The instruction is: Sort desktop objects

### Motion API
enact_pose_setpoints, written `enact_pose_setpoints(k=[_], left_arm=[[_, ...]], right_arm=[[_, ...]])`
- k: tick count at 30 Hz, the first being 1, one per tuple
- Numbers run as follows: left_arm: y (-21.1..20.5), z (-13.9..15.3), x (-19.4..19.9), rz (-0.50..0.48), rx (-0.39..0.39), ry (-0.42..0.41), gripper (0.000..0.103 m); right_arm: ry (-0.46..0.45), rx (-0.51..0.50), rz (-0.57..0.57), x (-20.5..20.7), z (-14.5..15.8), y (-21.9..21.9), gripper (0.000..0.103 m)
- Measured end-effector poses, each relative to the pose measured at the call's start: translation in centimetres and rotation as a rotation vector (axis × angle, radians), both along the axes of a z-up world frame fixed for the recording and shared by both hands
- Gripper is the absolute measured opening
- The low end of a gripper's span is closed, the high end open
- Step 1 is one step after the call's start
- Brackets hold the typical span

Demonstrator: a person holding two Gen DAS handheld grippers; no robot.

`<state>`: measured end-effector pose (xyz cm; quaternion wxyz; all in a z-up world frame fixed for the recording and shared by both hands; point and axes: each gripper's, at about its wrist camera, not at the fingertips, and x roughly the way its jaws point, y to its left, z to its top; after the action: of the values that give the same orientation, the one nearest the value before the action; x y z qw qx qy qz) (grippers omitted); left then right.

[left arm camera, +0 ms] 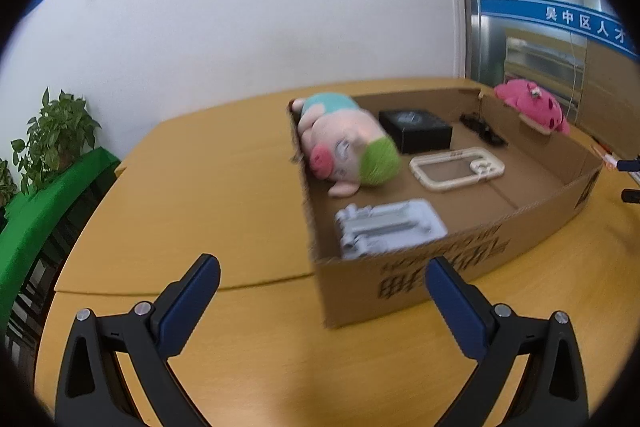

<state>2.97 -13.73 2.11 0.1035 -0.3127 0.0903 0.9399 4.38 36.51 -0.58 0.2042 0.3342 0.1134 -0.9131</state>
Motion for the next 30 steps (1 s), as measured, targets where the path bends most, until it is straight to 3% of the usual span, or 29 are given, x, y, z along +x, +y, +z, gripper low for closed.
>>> enact_pose_setpoints(k=[6,11,17,22,30], left_arm=[[-3.3,-5.3,-2.4,-0.116,-0.028,-0.277,0.102],[-3.4,-7.9,-3.5,-0.200,-0.025,-0.342,0.103],[-3.9,-8.1,-4.0,-0.291,-0.017,-0.311,0.103],[-4.7,-7.9,-4.5,-0.359,-0.027,-0.315,0.103],[-4.7,-8.0,-4.7,-0.360,-0.031,-0.315,0.103]], right_arm=[[-0.260,0.101,0.123,-1.4,-5.6,8.1,0.103],[-0.286,0.106,0.204,-2.6,-6.0,10.6,0.103],[-0.204,0.087,0.348,-3.4,-6.3,11.2,0.103],[-0.195,0.102,0.505,-4.8,-6.5,10.8,0.103],[-0.194,0.107,0.509,-4.7,-6.5,10.6,0.103]])
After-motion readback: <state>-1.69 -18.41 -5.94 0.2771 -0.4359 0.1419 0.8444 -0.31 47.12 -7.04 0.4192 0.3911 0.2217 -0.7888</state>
